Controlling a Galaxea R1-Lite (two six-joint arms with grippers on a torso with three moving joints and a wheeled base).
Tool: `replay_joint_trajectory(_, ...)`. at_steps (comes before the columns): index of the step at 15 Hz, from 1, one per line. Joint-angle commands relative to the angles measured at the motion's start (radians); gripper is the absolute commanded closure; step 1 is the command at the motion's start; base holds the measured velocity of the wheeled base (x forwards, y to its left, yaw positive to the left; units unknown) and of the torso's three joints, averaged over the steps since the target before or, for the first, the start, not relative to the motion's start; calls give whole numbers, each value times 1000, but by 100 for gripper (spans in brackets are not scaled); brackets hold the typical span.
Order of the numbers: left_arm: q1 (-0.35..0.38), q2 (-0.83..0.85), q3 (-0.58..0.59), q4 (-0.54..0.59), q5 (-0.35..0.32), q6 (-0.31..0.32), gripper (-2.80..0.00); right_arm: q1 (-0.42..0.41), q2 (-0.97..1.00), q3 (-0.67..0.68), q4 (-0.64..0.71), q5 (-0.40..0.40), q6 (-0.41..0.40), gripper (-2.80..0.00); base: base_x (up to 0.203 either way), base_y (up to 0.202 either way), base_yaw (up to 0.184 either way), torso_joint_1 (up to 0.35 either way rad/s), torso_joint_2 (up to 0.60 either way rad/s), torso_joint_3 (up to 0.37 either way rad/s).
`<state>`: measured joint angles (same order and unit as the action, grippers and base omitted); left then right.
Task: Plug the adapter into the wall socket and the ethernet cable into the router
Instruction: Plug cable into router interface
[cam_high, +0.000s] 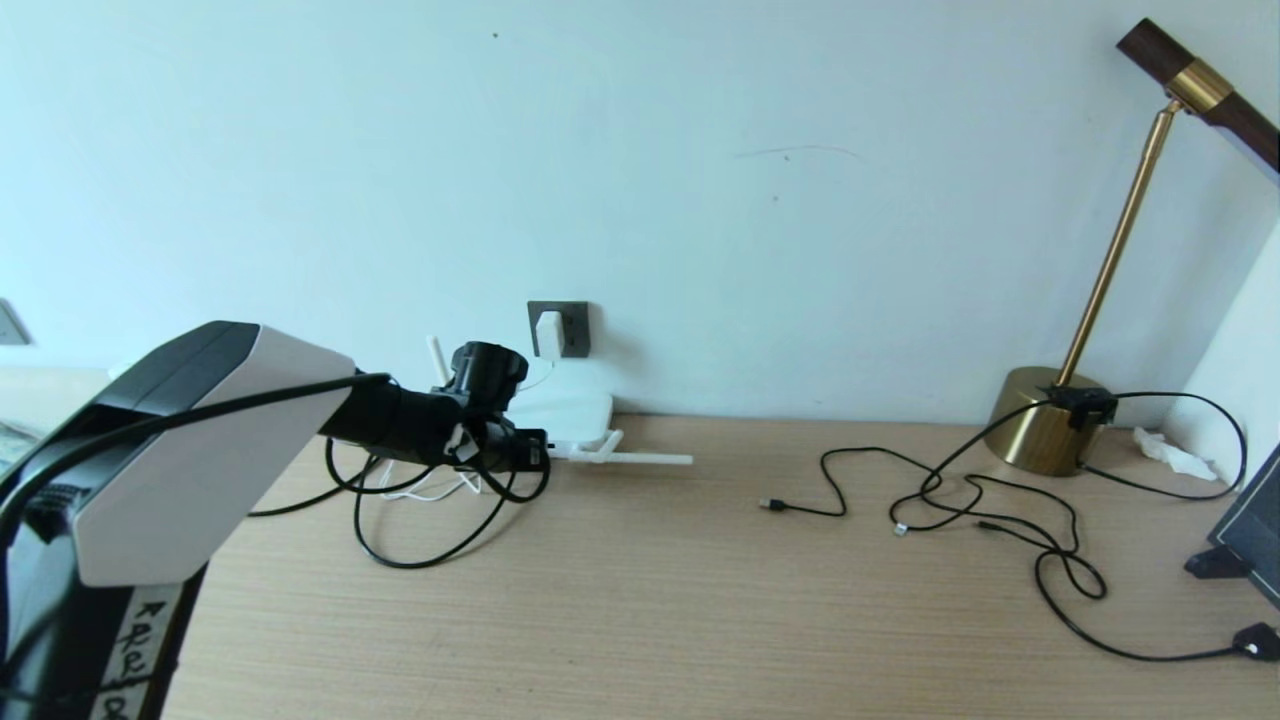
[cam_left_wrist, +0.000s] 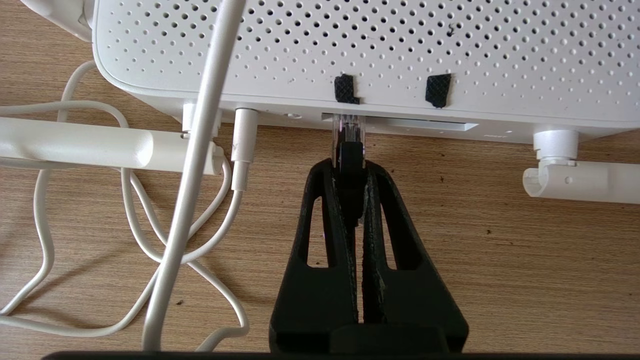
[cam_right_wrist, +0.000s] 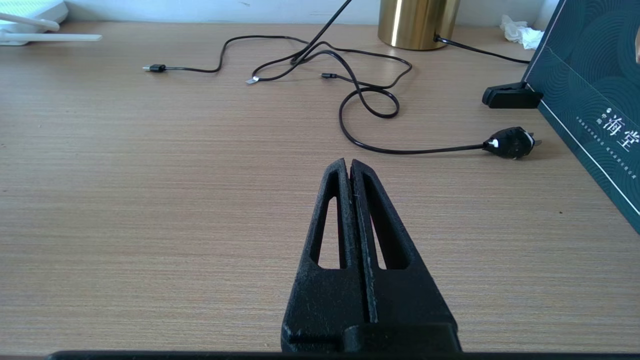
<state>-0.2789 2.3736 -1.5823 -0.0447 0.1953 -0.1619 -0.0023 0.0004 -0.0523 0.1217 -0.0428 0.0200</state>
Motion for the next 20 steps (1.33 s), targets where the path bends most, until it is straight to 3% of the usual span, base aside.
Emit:
replay_joint_trajectory(1,1,-1,-2,0,3,-2,0,1,1,0,-1,0,0,0,0,0,0,0,0,0)
replay_joint_trajectory(20,18,-7,2,0,1,-2,0,1,1,0,1,0,0,0,0,0,0,0,0,0)
